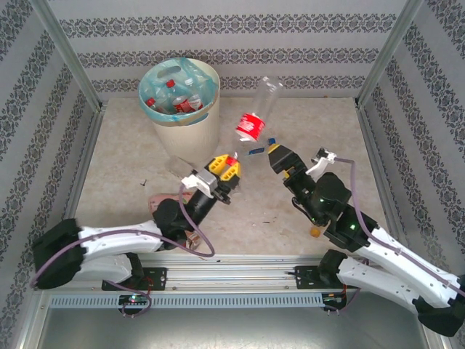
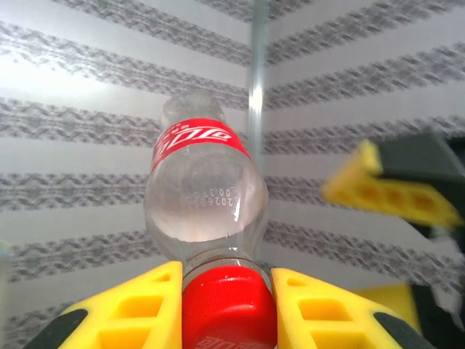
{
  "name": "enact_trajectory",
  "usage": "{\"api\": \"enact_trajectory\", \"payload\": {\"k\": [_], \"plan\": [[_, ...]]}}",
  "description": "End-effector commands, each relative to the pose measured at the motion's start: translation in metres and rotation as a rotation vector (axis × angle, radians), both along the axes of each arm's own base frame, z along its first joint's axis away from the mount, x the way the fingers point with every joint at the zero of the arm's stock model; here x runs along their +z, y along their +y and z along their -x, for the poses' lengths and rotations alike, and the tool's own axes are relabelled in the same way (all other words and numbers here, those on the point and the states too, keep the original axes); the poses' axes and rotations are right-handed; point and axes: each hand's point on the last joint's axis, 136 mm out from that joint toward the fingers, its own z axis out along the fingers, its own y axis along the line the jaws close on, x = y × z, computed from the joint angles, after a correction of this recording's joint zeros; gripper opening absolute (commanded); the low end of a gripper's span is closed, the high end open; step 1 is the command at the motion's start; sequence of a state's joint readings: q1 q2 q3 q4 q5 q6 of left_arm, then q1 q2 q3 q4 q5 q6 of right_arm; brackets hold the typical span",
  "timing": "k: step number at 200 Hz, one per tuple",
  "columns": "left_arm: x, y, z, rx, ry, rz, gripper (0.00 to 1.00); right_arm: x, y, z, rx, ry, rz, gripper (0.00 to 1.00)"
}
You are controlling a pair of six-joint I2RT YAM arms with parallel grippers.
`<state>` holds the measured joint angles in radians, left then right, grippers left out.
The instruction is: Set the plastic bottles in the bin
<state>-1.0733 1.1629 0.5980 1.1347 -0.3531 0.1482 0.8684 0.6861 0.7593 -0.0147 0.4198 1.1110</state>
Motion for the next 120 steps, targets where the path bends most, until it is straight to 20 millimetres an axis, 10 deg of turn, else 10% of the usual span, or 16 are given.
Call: {"api": "enact_trajectory", "payload": {"k": [1, 46, 120], "plan": [[0.042, 0.041, -0.015, 0.158, 0.143, -0.035, 0.00, 0.012, -0.020, 0.006, -0.059, -0.028, 0.049, 0.98], [0.100, 0.118, -0.032, 0.308, 0.325, -0.190, 0.00, 0.013, -0.036, 0.011, -0.100, -0.044, 0.100, 0.98], [0.129, 0.165, -0.063, 0.419, 0.651, -0.541, 0.00, 0.015, -0.034, 0.012, -0.083, -0.060, 0.151, 0.98]]}}
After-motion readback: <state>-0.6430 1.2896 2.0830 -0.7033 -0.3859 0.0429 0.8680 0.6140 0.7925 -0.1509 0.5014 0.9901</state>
